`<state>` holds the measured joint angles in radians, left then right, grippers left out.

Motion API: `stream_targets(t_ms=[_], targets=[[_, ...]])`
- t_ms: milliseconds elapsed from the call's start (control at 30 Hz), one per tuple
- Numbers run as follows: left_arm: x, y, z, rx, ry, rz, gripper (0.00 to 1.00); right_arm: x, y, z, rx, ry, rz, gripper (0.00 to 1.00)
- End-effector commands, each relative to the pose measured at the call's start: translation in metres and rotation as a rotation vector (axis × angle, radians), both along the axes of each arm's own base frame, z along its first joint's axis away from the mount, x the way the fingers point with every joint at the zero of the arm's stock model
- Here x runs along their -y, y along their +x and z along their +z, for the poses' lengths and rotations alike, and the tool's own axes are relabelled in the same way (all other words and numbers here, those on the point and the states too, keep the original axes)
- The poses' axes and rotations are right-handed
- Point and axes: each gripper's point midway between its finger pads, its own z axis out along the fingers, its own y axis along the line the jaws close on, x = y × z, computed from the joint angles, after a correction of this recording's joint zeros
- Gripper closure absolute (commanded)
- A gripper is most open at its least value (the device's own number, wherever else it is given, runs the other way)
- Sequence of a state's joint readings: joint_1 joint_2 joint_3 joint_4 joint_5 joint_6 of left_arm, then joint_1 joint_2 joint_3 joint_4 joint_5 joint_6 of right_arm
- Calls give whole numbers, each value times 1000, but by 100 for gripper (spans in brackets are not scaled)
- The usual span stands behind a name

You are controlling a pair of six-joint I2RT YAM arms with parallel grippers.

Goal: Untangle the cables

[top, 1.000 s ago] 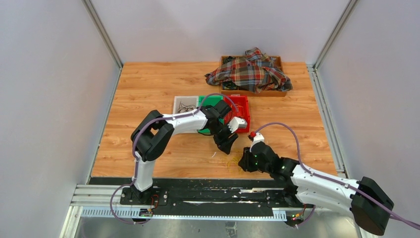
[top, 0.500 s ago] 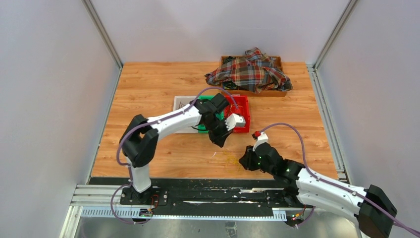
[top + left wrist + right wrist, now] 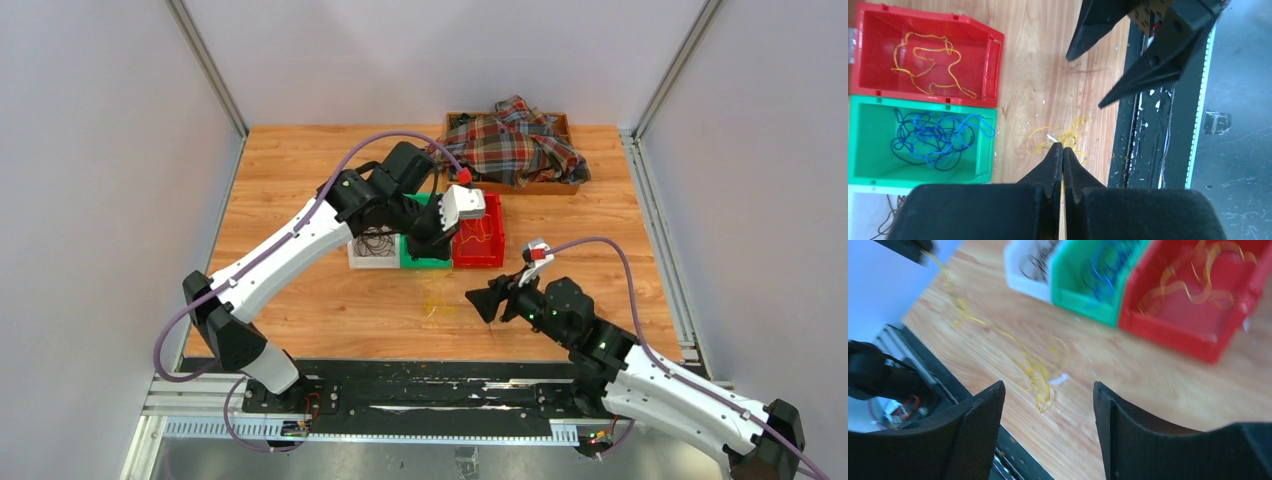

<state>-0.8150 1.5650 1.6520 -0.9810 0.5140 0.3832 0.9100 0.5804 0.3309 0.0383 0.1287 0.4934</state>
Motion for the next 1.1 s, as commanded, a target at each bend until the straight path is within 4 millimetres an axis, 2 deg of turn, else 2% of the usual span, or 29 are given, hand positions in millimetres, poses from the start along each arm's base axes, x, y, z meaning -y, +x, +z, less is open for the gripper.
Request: stream_targets(t_ms=[0, 100, 200, 500, 633, 933, 1067], targets=[[-2, -14, 37, 8, -63, -12, 99, -38, 1, 83, 239, 139, 165, 35], [-2, -17, 57, 28, -105, -13, 100, -56, -1, 103, 303, 179, 245, 34], [-2, -22, 70, 31, -135, -27, 99, -64, 5, 117, 350, 181, 254, 34], [-2, -40, 99, 12, -217, -79, 99, -86, 26, 122, 399, 136, 254, 35], [-4, -46, 114, 28, -248, -97, 99, -94, 32, 113, 380, 107, 264, 39], [-14, -52, 156, 127, -332, -97, 100, -102, 36, 66, 284, 63, 263, 50], [-17, -54, 174, 158, -366, -88, 100, -101, 40, 54, 254, 65, 236, 55]])
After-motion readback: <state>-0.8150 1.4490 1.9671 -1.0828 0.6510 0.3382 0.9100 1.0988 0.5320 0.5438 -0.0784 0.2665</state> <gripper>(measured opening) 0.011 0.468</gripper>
